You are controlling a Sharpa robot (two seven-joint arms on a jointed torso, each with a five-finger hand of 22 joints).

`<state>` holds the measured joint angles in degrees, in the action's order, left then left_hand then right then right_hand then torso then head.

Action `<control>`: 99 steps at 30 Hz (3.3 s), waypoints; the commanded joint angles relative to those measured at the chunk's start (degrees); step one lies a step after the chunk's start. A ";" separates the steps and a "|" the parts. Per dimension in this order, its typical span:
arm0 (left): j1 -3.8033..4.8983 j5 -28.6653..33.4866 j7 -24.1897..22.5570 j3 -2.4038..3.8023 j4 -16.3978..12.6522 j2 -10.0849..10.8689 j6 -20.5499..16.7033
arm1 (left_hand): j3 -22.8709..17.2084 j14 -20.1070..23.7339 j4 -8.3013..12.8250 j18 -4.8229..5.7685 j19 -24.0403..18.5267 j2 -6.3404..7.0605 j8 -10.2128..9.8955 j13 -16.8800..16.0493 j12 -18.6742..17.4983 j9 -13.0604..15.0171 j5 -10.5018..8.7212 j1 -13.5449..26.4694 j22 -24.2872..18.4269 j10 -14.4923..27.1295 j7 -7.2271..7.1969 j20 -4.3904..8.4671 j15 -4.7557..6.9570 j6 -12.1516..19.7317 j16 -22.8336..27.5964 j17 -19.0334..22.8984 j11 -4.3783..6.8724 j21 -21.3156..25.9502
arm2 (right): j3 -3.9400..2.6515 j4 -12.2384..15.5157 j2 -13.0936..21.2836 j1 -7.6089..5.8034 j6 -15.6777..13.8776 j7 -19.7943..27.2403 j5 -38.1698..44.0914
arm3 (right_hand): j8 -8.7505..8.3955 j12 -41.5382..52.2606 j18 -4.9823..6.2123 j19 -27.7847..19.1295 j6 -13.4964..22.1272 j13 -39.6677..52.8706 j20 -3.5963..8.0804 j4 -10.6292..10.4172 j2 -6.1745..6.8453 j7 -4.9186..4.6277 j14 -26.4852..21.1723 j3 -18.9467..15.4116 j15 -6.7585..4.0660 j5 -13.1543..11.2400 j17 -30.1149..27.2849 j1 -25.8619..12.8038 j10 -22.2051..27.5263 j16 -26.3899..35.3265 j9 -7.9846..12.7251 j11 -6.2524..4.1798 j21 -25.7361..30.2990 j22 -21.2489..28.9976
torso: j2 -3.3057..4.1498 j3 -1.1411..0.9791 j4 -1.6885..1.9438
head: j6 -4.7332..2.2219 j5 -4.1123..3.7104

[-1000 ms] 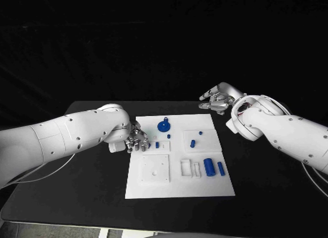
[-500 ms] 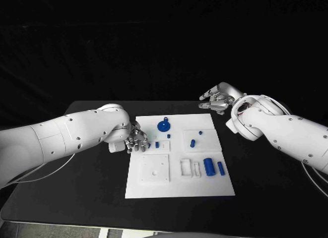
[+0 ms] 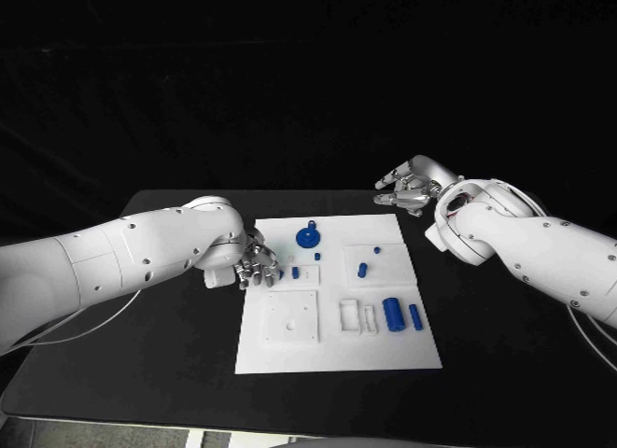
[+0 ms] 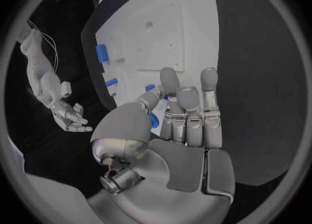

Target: Assemble the parts on the task board

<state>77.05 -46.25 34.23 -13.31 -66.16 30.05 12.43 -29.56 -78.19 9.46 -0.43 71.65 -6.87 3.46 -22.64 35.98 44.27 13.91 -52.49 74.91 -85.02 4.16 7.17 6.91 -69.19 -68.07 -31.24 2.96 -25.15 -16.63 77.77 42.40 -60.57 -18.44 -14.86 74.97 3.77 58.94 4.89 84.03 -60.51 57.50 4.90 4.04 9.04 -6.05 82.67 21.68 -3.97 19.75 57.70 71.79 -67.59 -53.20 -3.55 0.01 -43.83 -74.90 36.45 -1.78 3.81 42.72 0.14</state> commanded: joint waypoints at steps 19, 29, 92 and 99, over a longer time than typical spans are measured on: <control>-0.01 1.10 -0.36 0.03 -0.28 0.23 0.43 | 0.96 0.28 -0.37 -0.74 -0.40 0.58 0.39 -0.05 0.00 -0.20 -0.49 0.33 1.06 -1.63 -5.83 -0.03 -0.03 -7.56 -0.19 0.02 1.35 -0.07 | -0.03 0.00 -0.01 0.09 0.58 0.32 0.32 | -0.24 -0.11 0.85 3.17 -0.38 0.02 0.36 0.14 0.07 -0.07 -0.01 0.32 -0.26 0.33 -0.04 -0.37 0.36 0.27 -0.03 -0.21 0.37 -5.17 | 0.00 -0.01 0.04 | 0.03 0.05; -0.01 1.18 -0.22 0.03 -0.14 0.22 0.71 | 1.56 0.34 -0.66 -0.72 -0.40 1.26 0.36 -0.03 -0.08 -0.42 -0.70 0.26 1.05 -1.62 -5.85 -0.05 -0.04 -7.51 -0.16 0.04 1.35 0.03 | -0.03 -0.03 -0.04 0.10 0.62 0.32 0.32 | -0.24 -0.11 0.85 3.17 -0.38 0.02 0.36 0.14 0.07 -0.07 -0.01 0.32 -0.26 0.33 -0.04 -0.37 0.36 0.27 -0.03 -0.21 0.37 -5.17 | 0.01 0.02 0.01 | 0.04 0.11; 1.20 -7.90 -12.81 2.87 -1.09 1.79 -19.54 | 24.71 8.79 -3.01 -0.96 -3.74 8.85 0.57 19.04 -29.93 -40.38 -11.14 -22.26 -9.05 10.52 1.23 -4.55 -5.63 4.74 17.75 13.97 -5.36 19.01 | -0.03 -0.28 0.01 0.10 0.36 0.63 0.08 | -0.23 -0.15 0.88 3.18 -0.15 -0.05 0.34 -0.02 0.19 -0.10 0.02 -0.16 -0.24 0.39 -0.02 -0.76 0.32 0.29 -0.04 -0.18 0.47 -5.14 | 0.06 0.05 0.01 | -1.25 -0.03; 0.68 -10.13 -10.60 2.04 1.71 -0.53 -17.15 | 28.75 8.74 -4.51 -0.78 -2.83 8.50 0.48 19.03 -30.10 -40.42 -11.17 -22.85 -9.96 10.01 1.23 -4.47 -5.60 4.65 17.61 13.96 -5.35 20.36 | -0.03 -0.29 -0.14 0.10 0.42 0.65 0.08 | -0.23 -0.19 0.88 3.18 -0.20 -0.09 0.34 -0.13 0.11 -0.09 0.02 -0.39 -0.24 0.41 -0.02 -0.76 0.34 0.29 -0.04 -0.19 0.44 -5.14 | 0.18 0.03 -0.05 | -1.27 -0.09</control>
<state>77.83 -53.54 22.60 -11.26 -64.76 29.76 -5.67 -0.91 -69.10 4.89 -0.43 68.40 1.47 3.95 -3.60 6.20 3.90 2.92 -75.22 64.98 -74.64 5.41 2.67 1.30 -64.26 -50.54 -17.34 -2.47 -5.07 -16.64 77.44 42.31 -60.49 -18.40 -14.74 74.89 3.77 58.94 4.84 84.03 -60.41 57.49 4.90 3.87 9.35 -5.95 82.66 21.51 -3.96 19.97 57.70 71.49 -67.38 -53.23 -3.55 -0.20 -43.51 -74.91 36.55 -1.73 3.77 41.41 0.13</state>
